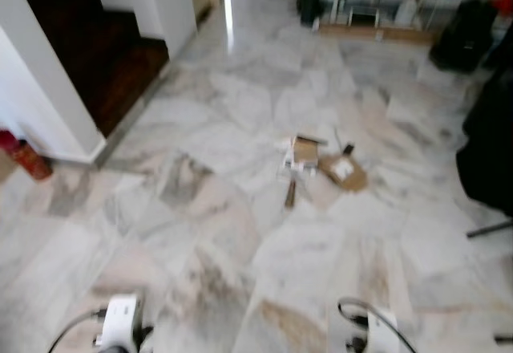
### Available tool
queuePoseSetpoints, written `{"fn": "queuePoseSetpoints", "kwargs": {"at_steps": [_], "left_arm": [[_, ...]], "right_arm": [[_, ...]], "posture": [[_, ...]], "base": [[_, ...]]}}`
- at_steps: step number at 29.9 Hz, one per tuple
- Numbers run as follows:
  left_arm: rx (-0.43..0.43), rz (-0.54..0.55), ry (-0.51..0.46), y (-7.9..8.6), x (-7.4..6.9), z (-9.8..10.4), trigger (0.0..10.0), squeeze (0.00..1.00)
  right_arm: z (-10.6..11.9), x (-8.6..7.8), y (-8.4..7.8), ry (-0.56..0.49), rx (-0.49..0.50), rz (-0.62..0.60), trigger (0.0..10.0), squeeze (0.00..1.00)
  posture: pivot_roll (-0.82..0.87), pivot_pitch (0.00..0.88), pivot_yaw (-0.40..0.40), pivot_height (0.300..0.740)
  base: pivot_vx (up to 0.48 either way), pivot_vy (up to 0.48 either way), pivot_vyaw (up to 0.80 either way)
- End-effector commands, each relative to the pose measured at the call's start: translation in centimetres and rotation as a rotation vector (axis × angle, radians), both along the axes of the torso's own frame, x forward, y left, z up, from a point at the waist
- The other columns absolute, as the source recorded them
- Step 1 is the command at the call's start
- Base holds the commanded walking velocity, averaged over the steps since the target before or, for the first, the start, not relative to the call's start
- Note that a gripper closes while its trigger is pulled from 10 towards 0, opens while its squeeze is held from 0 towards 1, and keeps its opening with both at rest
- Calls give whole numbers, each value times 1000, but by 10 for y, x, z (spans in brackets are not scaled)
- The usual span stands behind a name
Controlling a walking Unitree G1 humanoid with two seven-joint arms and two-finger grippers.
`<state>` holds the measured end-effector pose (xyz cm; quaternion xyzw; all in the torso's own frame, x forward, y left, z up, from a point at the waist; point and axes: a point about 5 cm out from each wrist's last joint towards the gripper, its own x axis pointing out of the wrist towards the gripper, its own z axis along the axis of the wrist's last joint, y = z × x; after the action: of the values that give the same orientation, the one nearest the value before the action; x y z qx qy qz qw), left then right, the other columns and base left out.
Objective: Sweep floor
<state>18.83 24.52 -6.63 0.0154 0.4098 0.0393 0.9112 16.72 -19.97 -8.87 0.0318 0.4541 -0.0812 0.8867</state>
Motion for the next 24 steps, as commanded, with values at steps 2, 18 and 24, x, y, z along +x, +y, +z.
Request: {"fn": "queuePoseSetpoints", "kwargs": {"at_steps": [2, 18, 24], "left_arm": [[-27, 20, 32, -4, -9, -6, 10000, 0], [-31, 27, 57, -4, -12, -8, 10000, 0], [-33, 27, 56, -4, -12, -8, 10000, 0]], "right_arm": [[-3, -7, -2, 18, 3, -28, 10000, 0], [-2, -6, -3, 5, 6, -34, 10000, 0], [-2, -6, -4, 6, 5, -36, 10000, 0]], "posture": [[7, 100, -23, 740], [2, 102, -28, 740], [2, 102, -28, 740]], "base": [[0, 0, 0], [326, 0, 0], [446, 0, 0]]}}
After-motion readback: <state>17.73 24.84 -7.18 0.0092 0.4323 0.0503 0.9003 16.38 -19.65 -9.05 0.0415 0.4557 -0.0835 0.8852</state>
